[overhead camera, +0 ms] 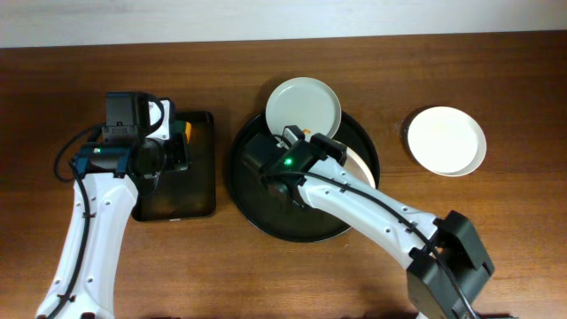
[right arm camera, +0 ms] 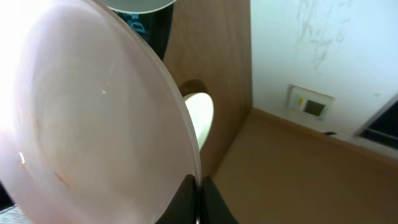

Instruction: Clean dirty plates on tray and stack at the side

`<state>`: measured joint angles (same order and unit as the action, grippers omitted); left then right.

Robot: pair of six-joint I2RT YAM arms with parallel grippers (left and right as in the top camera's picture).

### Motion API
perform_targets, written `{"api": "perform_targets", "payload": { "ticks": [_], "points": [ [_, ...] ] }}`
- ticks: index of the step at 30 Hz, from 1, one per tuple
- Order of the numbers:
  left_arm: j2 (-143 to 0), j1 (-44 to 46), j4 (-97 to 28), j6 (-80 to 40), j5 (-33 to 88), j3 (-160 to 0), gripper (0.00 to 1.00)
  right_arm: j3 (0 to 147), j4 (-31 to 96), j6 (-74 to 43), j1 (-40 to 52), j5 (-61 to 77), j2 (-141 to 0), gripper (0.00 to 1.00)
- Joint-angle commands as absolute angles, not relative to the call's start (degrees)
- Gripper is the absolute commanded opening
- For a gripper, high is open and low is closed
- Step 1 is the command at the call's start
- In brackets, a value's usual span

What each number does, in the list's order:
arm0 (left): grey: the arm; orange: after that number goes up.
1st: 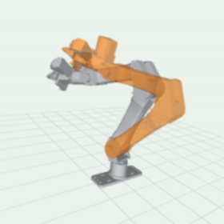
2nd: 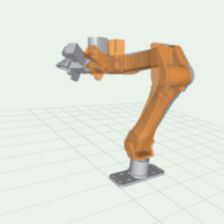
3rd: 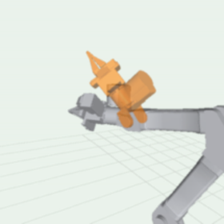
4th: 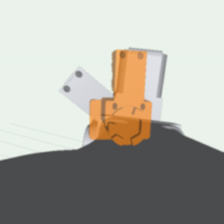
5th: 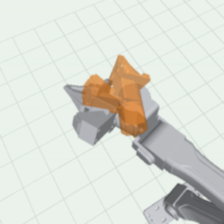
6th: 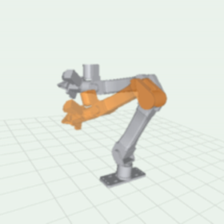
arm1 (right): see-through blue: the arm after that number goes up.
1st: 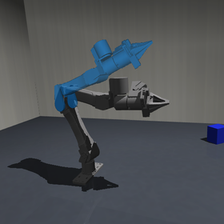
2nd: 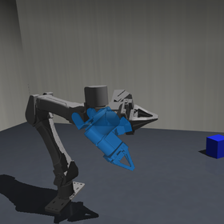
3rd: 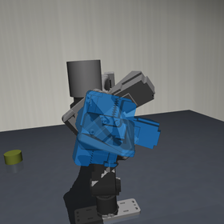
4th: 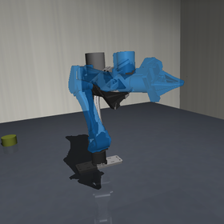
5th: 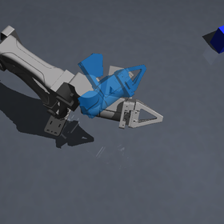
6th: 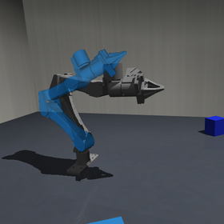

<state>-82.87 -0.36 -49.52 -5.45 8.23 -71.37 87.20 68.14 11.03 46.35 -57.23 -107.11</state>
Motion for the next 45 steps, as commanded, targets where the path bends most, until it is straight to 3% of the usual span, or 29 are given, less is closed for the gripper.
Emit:
{"api": "perform_targets", "payload": {
  "ticks": [1,6,9,14,18,23,26,28,31,39,45],
  "points": [
    [-81.73,-0.56,-49.36,-5.56,9.23,-71.26,0.0,87.92,68.31,11.66,46.57,-61.08,-107.74,0.04],
    [-81.73,-0.56,-49.34,-5.56,9.23,-71.26,0.0,89.86,67.99,9.69,46.48,-58.59,-107.13,0.04],
    [-81.73,-0.56,-49.36,-5.56,9.23,-71.26,0.0,94.39,68.62,1.93,45.12,-51.83,-105.38,0.04],
    [-81.73,-0.56,-50.04,-5.56,9.26,-71.26,0.0,97.03,71.02,-11.4,35.4,-31.18,-102.26,0.04],
    [-81.73,-0.56,-50.04,-5.56,9.26,-71.26,0.0,97.03,71.22,-14.41,25.96,-15.99,-102.26,0.04],
    [-81.73,-0.54,-50.46,-5.56,12.23,-71.26,0.0,97.03,71.22,-17.39,22.02,-11.97,-102.26,0.04],
    [-81.76,-0.54,-50.43,-5.54,22.85,-71.26,0.0,97.03,71.64,-17.47,22.09,-9.54,-102.26,0.04],
    [-82.3,0.34,-50.41,-5.52,36.47,-71.18,0.0,97.03,71.55,-17.47,22.04,-7.03,-102.24,0.04],
    [-84.14,5.54,-49.41,-5.54,43.18,-71.18,0.0,97.03,69.14,-15.68,22.04,-6.83,-100.92,0.04],
    [-89.82,20.47,-36.67,-9.47,43.72,-71.18,0.0,97.03,68.36,-12.67,22.09,-8.4,-91.77,0.04],
    [-91.94,25.21,-29.21,-9.85,42.94,-71.18,0.0,97.03,67.09,-14.0,22.15,-12.01,-88.68,0.04]
  ]
}}
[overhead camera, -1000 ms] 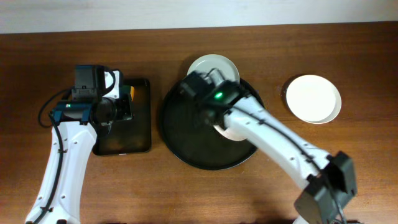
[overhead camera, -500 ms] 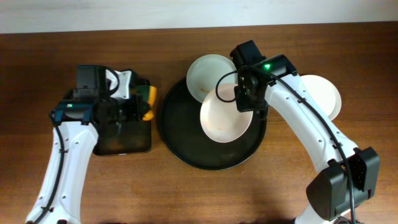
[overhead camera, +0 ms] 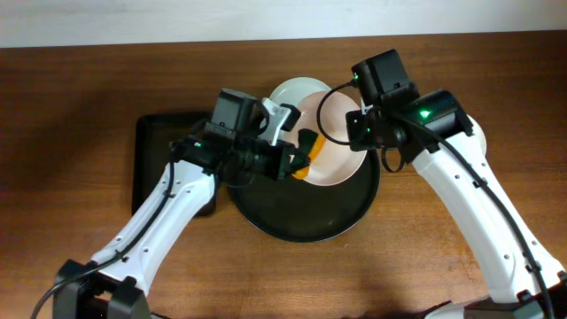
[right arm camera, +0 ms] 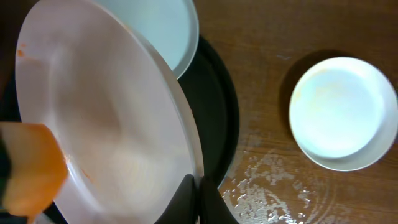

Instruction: Clean dirty plates on tray and stack at the side

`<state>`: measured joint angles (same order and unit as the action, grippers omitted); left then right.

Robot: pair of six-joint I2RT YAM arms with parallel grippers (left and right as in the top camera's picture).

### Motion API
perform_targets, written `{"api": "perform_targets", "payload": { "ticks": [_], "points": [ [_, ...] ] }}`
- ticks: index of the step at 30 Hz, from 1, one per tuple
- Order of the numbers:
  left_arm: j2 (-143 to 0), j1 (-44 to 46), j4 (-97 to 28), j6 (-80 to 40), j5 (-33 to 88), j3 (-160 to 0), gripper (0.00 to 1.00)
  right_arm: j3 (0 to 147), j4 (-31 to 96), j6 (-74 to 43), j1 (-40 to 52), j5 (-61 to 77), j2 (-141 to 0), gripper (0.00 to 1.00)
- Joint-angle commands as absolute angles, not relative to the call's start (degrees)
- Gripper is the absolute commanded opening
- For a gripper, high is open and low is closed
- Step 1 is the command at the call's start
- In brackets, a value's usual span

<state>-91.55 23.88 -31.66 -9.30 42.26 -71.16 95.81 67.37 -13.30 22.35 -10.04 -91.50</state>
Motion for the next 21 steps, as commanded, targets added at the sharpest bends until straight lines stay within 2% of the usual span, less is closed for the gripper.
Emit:
{"api": "perform_targets", "payload": {
  "ticks": [1,5,13,21],
  "points": [
    [-91.96,26.04,-28.18,-9.85,40.82,-71.18,0.0,97.03,67.16,-14.0,22.39,-11.57,-88.27,0.04],
    [-91.98,30.28,-24.75,-8.6,32.82,-71.18,0.0,97.03,67.33,-14.02,22.41,-9.1,-87.44,0.04],
    [-91.98,31.31,-29.61,-6.74,32.49,-71.18,0.0,97.03,67.22,-12.36,22.44,-9.67,-86.91,0.04],
    [-92.03,31.35,-34.59,-6.57,26.87,-71.18,0.0,97.06,66.72,-11.0,22.48,-9.67,-85.62,0.04]
  ]
}}
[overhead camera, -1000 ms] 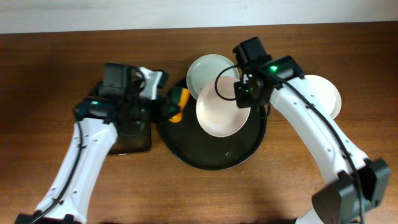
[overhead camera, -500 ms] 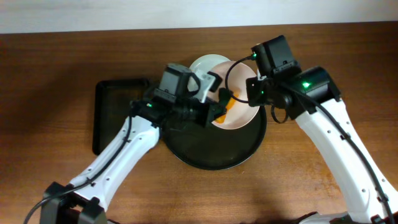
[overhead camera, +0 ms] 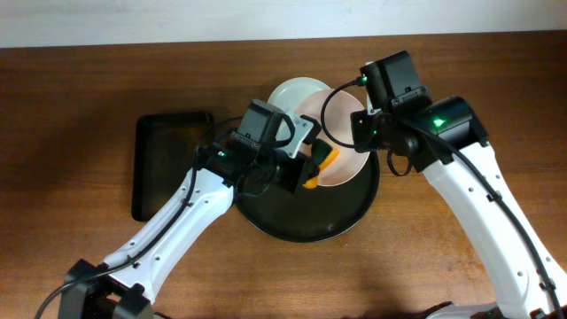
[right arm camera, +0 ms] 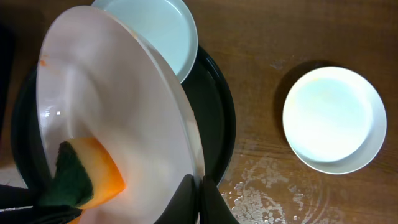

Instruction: Clean dirty plates on tray and stack at the side

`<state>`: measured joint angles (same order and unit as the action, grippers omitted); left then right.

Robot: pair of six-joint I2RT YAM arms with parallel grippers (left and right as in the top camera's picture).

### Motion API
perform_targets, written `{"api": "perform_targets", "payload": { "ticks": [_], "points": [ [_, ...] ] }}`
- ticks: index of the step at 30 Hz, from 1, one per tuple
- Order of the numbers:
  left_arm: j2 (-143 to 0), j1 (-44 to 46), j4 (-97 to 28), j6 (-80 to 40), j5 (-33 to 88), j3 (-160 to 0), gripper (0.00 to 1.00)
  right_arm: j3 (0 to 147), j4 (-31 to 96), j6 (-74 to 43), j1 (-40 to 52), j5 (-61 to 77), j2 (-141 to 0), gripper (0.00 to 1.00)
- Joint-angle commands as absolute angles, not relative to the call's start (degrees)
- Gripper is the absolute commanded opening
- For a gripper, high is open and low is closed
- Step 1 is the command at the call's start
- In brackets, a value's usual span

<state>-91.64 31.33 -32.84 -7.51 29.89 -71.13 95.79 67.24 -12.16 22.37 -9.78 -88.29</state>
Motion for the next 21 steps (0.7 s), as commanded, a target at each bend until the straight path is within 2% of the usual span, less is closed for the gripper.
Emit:
{"api": "perform_targets", "payload": {
  "ticks": [1,19,20,21],
  "points": [
    [-92.05,31.35,-35.86,-6.57,25.78,-71.18,0.0,97.06,66.7,-10.92,22.48,-9.69,-85.49,0.04],
    [-92.03,31.22,-39.11,-5.52,17.54,-71.2,0.0,97.03,69.8,-10.37,22.35,-15.66,-85.56,0.04],
    [-92.03,31.24,-39.7,-5.52,17.54,-71.2,0.0,96.97,71.48,-10.59,22.04,-14.94,-85.86,0.1],
    [-92.03,31.22,-40.34,-5.52,17.52,-71.2,0.0,96.73,72.86,-10.55,21.58,-12.32,-86.32,0.25]
  ]
}}
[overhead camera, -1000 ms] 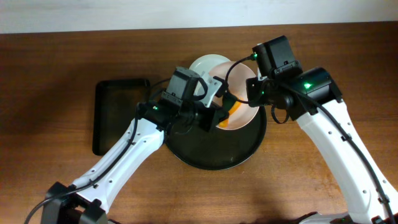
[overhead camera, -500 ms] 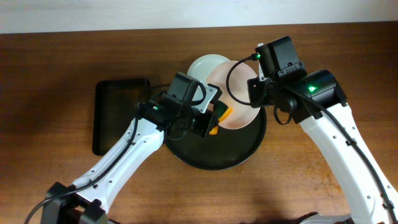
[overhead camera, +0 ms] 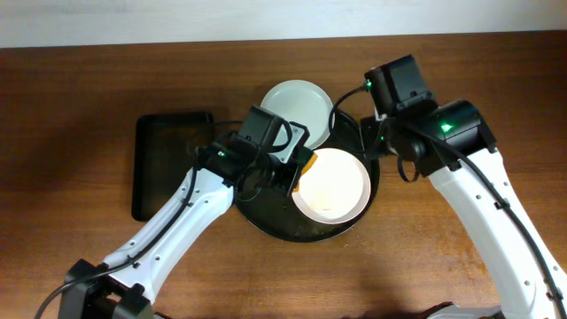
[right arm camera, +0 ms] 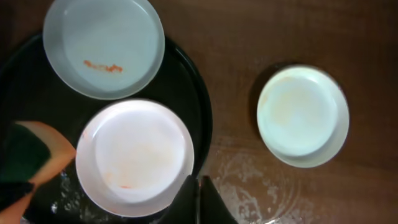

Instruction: Clean dirty plates on tray and stack at the side

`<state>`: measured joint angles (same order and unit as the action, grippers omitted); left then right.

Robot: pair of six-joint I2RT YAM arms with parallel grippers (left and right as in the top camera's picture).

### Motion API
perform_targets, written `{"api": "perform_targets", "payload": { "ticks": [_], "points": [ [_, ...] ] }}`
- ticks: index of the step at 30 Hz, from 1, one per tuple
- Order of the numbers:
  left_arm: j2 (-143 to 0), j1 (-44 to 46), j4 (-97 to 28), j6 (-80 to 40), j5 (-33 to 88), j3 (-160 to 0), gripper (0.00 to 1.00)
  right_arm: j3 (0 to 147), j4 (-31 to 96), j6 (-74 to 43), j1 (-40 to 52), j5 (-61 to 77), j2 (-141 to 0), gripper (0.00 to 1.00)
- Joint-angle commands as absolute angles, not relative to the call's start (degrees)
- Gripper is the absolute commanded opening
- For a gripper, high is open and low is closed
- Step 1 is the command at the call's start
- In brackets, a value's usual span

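Note:
A white plate (right arm camera: 135, 157) lies flat on the round black tray (overhead camera: 266, 217), with faint orange smears on its face. A pale green plate (right arm camera: 104, 46) with an orange streak rests on the tray's far rim. A clean white plate (right arm camera: 303, 115) sits on the table to the right. My left gripper (overhead camera: 294, 168) is shut on an orange and green sponge (right arm camera: 34, 155) at the white plate's left edge. My right gripper (right arm camera: 199, 198) hangs above the plate's right rim with its fingers together and nothing between them.
A rectangular black tray (overhead camera: 168, 164) lies at the left of the table. Wet marks (right arm camera: 249, 180) spread on the wood between the round tray and the clean plate. My right arm (overhead camera: 443, 133) covers the clean plate in the overhead view.
The white plate was tilted with its rim in my right gripper and the sponge on its face. Now it lies flat on the tray, free of the gripper, with the sponge at its left edge.
First my right gripper held the white plate tilted over the round tray while my left gripper was at the rectangular tray. Then the left gripper had the sponge at the plate, then on its face. Now the plate is flat on the tray.

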<state>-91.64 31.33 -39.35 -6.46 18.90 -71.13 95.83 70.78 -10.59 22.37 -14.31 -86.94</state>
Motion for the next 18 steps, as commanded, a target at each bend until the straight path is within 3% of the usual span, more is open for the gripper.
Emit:
{"api": "perform_targets", "payload": {
  "ticks": [1,3,6,9,13,18],
  "points": [
    [-92.03,31.22,-41.71,-5.54,15.68,-71.2,0.0,95.48,74.22,-10.52,20.82,-7.29,-87.46,0.36],
    [-92.03,31.22,-43.35,-5.54,12.73,-71.2,0.0,91.96,73.58,-10.55,20.8,-6.42,-88.62,0.48],
    [-92.03,31.22,-45.6,-5.54,12.34,-71.2,0.0,81.89,68.1,-10.57,20.8,-4.47,-90.72,0.53],
    [-92.03,31.22,-46.19,-5.54,12.16,-71.2,0.0,71.07,57.01,-11.25,20.6,-2.96,-92.9,0.51],
    [-92.03,31.22,-46.37,-5.52,12.12,-71.2,0.0,61.87,43.59,-15.35,17.63,-2.96,-96.05,0.38],
    [-92.03,31.22,-46.39,-5.54,10.04,-71.2,0.0,56.8,35.88,-15.33,14.87,2.42,-101.36,0.34]
  ]
}}
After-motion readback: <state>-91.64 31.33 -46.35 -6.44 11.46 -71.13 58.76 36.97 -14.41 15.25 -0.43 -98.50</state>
